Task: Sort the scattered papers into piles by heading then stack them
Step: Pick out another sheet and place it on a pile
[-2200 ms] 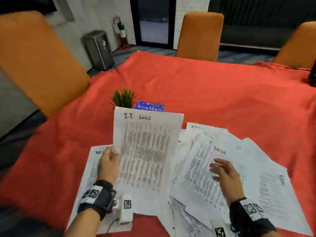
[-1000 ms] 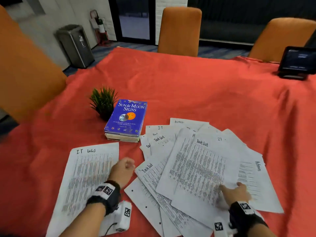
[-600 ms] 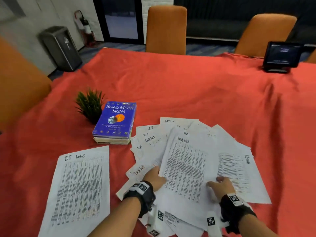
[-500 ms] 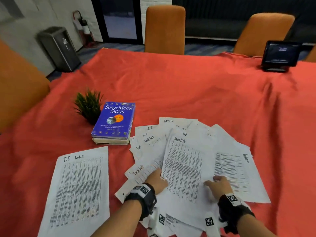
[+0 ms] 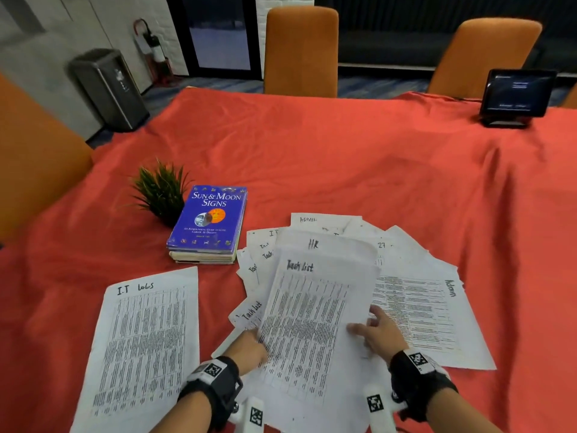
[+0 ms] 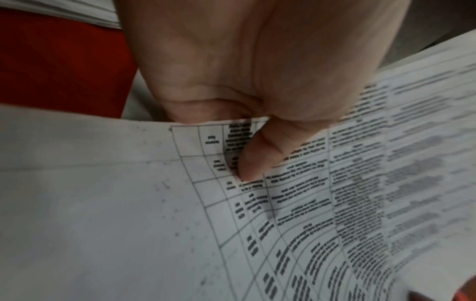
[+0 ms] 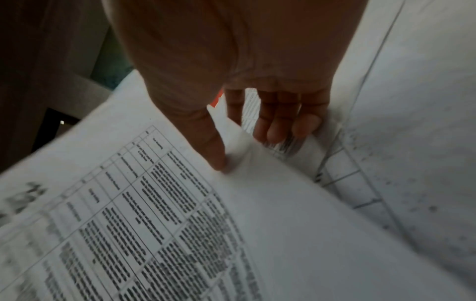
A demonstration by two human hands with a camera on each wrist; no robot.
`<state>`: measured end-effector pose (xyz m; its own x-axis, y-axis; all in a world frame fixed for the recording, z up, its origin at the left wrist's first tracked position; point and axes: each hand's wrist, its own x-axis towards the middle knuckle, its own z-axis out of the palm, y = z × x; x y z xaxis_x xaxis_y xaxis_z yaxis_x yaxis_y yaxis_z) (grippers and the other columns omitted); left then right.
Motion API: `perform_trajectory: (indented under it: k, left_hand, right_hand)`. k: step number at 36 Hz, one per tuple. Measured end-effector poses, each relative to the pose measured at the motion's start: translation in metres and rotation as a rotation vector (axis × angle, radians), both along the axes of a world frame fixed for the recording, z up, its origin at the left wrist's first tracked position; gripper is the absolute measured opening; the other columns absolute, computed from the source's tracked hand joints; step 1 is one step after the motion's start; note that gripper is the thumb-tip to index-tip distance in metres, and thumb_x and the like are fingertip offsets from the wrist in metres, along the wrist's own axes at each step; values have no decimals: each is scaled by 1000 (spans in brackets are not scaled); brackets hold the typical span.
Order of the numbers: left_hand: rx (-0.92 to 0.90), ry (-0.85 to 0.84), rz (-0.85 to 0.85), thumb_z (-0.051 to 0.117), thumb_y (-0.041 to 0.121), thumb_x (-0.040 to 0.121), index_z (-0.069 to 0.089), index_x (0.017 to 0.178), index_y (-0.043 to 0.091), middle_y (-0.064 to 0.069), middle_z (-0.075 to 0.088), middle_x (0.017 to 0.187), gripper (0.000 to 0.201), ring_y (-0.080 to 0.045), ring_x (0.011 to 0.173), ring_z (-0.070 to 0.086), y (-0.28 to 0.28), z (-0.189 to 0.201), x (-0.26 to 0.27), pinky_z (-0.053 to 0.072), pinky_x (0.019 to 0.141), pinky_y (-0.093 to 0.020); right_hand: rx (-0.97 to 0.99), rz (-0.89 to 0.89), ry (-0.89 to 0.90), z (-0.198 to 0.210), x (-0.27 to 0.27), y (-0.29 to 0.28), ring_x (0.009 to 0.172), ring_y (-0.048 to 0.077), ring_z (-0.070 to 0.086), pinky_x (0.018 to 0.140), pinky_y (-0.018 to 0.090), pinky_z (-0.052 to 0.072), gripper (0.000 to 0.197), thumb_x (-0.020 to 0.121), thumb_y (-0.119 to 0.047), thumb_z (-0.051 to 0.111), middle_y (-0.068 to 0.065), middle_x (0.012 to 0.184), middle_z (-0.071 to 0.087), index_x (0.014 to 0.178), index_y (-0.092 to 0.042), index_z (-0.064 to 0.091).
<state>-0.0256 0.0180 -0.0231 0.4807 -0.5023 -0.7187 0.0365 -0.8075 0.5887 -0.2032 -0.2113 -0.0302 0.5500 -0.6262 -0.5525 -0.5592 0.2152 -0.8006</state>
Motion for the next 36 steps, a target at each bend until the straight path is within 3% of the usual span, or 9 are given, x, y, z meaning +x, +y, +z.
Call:
perform_trajectory:
  k: [3, 11, 13, 15, 20, 24, 28, 31, 36]
  left_hand:
    - [-62, -12, 37, 53, -9, 81, 56, 84, 18, -2, 62, 86, 27, -14, 83, 59, 1, 0, -4, 48, 71, -21]
    - [-463, -160, 294, 68, -5, 79, 62, 99, 41, 11, 71, 102, 51, -15, 107, 65, -8, 9, -5, 52, 90, -27]
    - [-466, -159, 318, 65, -6, 81, 64, 87, 33, 5, 67, 93, 39, -18, 95, 65, -15, 17, -3, 50, 72, -11]
    - [-452, -100, 270, 62, 0, 79, 67, 72, 18, -7, 65, 81, 20, -16, 69, 64, -17, 22, 2, 50, 58, -15]
    - [-560, -115, 353, 61, -3, 73, 66, 68, 2, 2, 68, 68, 9, -6, 61, 63, -17, 13, 3, 49, 56, -18]
    - [-600, -168, 333, 72, 28, 64, 64, 61, 11, 5, 64, 61, 19, 1, 56, 52, -8, 7, 1, 41, 56, -12]
    - [-558, -175, 349, 68, -2, 78, 67, 61, 12, 7, 68, 66, 22, 1, 60, 57, -4, -5, 5, 46, 65, -20]
    - [-546, -172, 330, 65, 15, 71, 67, 63, 14, 2, 69, 68, 8, -3, 62, 58, -1, -6, 4, 47, 67, -26]
    - [-531, -146, 340, 68, 36, 61, 68, 65, 11, -3, 68, 70, 25, -11, 66, 58, -5, -2, 5, 47, 68, -30]
  right_hand:
    - [47, -23, -54, 3, 4, 3, 80, 32, 71, 60, 34, 54, 19, 77, -3, 71, 17, 95, 74, 95, -4, 67]
    - [-172, 48, -107, 26, 7, 12, 65, 13, 58, 62, 29, 44, 4, 70, -11, 66, 4, 73, 67, 73, -10, 68]
    - [-131, 76, -125, 28, 7, 10, 59, 8, 60, 56, 21, 47, 18, 78, 13, 58, 3, 70, 66, 70, -1, 67]
    - [-12, 55, -157, 30, 6, 10, 57, 12, 64, 50, 22, 51, 25, 76, 24, 49, 6, 70, 66, 72, 5, 64]
    - [-134, 117, -148, 26, -2, 10, 79, 19, 62, 67, 23, 51, 27, 71, 0, 57, 0, 93, 68, 92, -10, 68]
    - [-351, -157, 101, 20, -23, -14, 108, 28, 54, 85, 35, 48, 55, 76, 3, 61, 14, 115, 56, 127, -15, 53]
    - [-464, -468, 614, 25, -61, -52, 119, 41, 50, 99, 47, 42, 86, 63, -33, 79, 25, 127, 52, 137, -15, 41]
    - [-362, -542, 807, 20, -93, -68, 125, 42, 39, 104, 51, 37, 108, 51, -45, 84, 25, 133, 40, 140, -12, 31]
    - [-316, -413, 865, 4, -126, -93, 83, 37, 63, 75, 45, 58, 60, 45, -45, 71, 14, 96, 62, 100, -21, 63]
